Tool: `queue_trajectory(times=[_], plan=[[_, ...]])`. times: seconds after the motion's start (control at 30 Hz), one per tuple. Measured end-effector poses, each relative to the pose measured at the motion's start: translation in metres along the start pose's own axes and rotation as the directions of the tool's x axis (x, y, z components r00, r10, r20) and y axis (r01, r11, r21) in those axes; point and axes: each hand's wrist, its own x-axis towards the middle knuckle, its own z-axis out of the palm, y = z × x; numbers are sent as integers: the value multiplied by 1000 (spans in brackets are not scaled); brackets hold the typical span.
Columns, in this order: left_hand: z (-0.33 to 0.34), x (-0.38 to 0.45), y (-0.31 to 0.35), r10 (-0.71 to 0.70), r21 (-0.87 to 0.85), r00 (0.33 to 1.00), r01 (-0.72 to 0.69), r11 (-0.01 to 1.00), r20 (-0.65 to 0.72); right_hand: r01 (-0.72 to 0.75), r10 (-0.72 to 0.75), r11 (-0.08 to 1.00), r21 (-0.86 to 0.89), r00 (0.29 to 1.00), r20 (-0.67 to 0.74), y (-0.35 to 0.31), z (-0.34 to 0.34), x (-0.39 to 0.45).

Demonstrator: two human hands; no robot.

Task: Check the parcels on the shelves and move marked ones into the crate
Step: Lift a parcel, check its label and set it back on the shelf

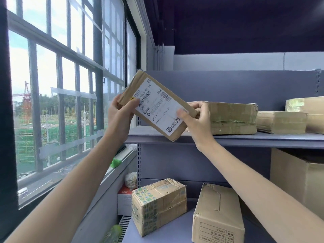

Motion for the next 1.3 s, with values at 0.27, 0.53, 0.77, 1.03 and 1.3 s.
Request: queue_trajectory(times=[0.27,0.53,0.77,1.03,1.3], plan=[[24,-3,2,86,195,995,-93,976,42,-22,37,995,-101,988,150,7,18,-12],[26,-11,2,50,242,977,-101,965,208,-107,94,993,54,975,201,1,14,-13],[14,-19,-16,-34,270,941,-62,961,337,-185,167,978,92,970,177,0,13,-10],[15,-21,-26,-16,279,966,-58,958,257,-211,194,969,128,972,133,6,9,-9],[12,-16,-32,-8,286,999,-6,958,48,7,-14,995,104,997,70,-10,-2,5]])
